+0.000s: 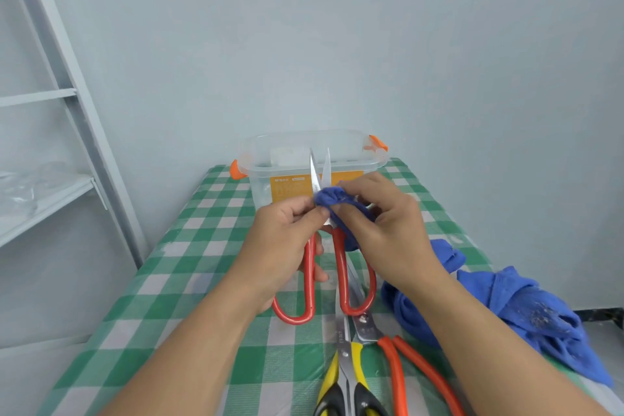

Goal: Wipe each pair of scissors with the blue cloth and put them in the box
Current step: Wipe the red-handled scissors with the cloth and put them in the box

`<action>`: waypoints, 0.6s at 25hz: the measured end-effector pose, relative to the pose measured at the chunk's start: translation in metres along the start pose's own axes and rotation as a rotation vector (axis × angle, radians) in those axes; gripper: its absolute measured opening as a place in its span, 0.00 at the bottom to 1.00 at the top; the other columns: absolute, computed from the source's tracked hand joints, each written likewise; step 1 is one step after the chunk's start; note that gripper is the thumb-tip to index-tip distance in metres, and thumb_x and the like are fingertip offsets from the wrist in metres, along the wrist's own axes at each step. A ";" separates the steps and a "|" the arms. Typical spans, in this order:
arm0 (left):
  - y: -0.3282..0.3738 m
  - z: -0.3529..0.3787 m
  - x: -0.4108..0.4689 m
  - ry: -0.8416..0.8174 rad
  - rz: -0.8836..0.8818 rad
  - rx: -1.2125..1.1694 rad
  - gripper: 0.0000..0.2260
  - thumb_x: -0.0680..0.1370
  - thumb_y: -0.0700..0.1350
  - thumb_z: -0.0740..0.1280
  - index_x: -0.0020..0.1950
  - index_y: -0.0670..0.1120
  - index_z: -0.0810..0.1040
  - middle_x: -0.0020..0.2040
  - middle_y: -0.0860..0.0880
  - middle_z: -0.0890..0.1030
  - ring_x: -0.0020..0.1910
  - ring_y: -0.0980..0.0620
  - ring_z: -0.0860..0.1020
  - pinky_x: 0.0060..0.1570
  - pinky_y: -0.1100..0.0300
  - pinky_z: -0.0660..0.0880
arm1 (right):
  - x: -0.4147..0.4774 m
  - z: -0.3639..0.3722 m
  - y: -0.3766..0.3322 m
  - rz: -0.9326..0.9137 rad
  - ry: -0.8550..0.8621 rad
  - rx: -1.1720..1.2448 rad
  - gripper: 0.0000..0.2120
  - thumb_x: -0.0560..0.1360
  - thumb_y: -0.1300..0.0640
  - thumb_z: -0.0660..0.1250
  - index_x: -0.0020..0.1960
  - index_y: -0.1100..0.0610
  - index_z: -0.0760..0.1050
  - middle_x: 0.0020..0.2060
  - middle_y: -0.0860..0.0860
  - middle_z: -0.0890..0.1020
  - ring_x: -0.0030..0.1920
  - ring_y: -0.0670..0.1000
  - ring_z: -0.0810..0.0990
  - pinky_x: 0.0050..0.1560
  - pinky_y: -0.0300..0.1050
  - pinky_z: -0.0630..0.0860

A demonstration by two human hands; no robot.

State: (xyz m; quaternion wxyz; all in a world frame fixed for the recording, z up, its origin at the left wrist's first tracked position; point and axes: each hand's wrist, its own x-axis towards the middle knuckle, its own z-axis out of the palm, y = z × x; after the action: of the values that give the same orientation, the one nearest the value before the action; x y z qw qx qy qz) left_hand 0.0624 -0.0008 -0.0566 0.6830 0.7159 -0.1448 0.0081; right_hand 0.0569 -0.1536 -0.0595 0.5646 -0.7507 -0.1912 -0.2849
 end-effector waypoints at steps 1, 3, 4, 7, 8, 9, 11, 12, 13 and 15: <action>0.001 0.001 0.000 -0.019 0.004 0.019 0.06 0.81 0.43 0.68 0.50 0.43 0.84 0.32 0.48 0.75 0.29 0.52 0.74 0.26 0.54 0.78 | 0.003 0.002 0.001 0.030 0.004 0.021 0.10 0.76 0.64 0.71 0.48 0.49 0.85 0.43 0.46 0.81 0.41 0.51 0.81 0.36 0.50 0.79; 0.003 0.003 0.000 -0.059 0.018 0.068 0.07 0.81 0.42 0.68 0.48 0.39 0.82 0.32 0.44 0.73 0.28 0.51 0.74 0.25 0.55 0.77 | 0.008 0.002 0.000 0.076 0.069 0.066 0.13 0.74 0.66 0.72 0.43 0.47 0.84 0.44 0.52 0.82 0.40 0.46 0.79 0.37 0.38 0.75; 0.004 0.005 0.000 -0.078 0.024 0.098 0.08 0.81 0.42 0.68 0.47 0.38 0.81 0.31 0.43 0.72 0.26 0.51 0.74 0.25 0.55 0.77 | 0.010 0.002 -0.003 0.076 0.112 0.062 0.15 0.73 0.67 0.72 0.42 0.46 0.83 0.44 0.53 0.82 0.38 0.44 0.77 0.37 0.35 0.73; 0.006 0.011 -0.003 -0.142 0.035 0.216 0.11 0.81 0.45 0.68 0.46 0.37 0.80 0.28 0.45 0.74 0.22 0.46 0.76 0.27 0.53 0.75 | 0.020 0.000 -0.007 0.094 0.264 0.034 0.16 0.73 0.65 0.73 0.40 0.42 0.81 0.42 0.51 0.81 0.34 0.43 0.74 0.38 0.38 0.72; 0.007 0.013 -0.003 -0.155 0.034 0.237 0.12 0.81 0.46 0.69 0.45 0.37 0.79 0.28 0.45 0.75 0.21 0.45 0.77 0.27 0.54 0.74 | 0.023 -0.003 -0.006 0.108 0.312 0.030 0.15 0.73 0.63 0.73 0.40 0.43 0.81 0.42 0.52 0.81 0.33 0.44 0.74 0.38 0.39 0.72; 0.008 0.013 -0.004 -0.159 0.031 0.242 0.12 0.80 0.46 0.69 0.44 0.38 0.79 0.28 0.46 0.75 0.21 0.45 0.77 0.27 0.55 0.74 | 0.026 -0.007 -0.005 0.127 0.355 0.039 0.12 0.74 0.62 0.74 0.41 0.45 0.82 0.42 0.54 0.82 0.33 0.44 0.74 0.37 0.40 0.72; 0.010 0.013 -0.005 -0.166 0.013 0.223 0.11 0.80 0.47 0.69 0.43 0.40 0.80 0.28 0.46 0.75 0.22 0.45 0.77 0.26 0.55 0.75 | 0.029 -0.015 -0.001 0.180 0.427 0.097 0.04 0.75 0.60 0.72 0.45 0.51 0.83 0.40 0.57 0.83 0.32 0.46 0.76 0.35 0.41 0.75; 0.011 0.012 -0.005 -0.169 0.004 0.211 0.11 0.80 0.47 0.69 0.44 0.39 0.80 0.28 0.45 0.75 0.22 0.45 0.76 0.28 0.52 0.77 | 0.029 -0.018 0.001 0.214 0.462 0.127 0.02 0.76 0.60 0.72 0.45 0.54 0.82 0.38 0.57 0.82 0.31 0.46 0.77 0.34 0.42 0.76; 0.012 0.011 -0.005 -0.170 -0.003 0.202 0.12 0.80 0.47 0.69 0.44 0.39 0.80 0.29 0.45 0.75 0.22 0.45 0.76 0.30 0.49 0.78 | 0.029 -0.022 0.003 0.253 0.495 0.141 0.02 0.77 0.59 0.71 0.45 0.56 0.81 0.37 0.57 0.82 0.31 0.45 0.78 0.34 0.42 0.76; 0.013 0.008 -0.005 -0.167 -0.014 0.193 0.11 0.80 0.47 0.70 0.45 0.39 0.81 0.29 0.45 0.75 0.24 0.44 0.75 0.32 0.44 0.79 | 0.027 -0.028 0.006 0.312 0.526 0.171 0.03 0.77 0.59 0.71 0.45 0.57 0.80 0.36 0.53 0.81 0.31 0.45 0.78 0.36 0.42 0.75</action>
State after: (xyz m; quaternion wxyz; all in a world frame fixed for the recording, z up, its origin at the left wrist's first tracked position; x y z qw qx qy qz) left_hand 0.0534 -0.0083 -0.0456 0.5964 0.7775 -0.1948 -0.0422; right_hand 0.0753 -0.1827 -0.0410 0.6926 -0.6214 0.0556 -0.3621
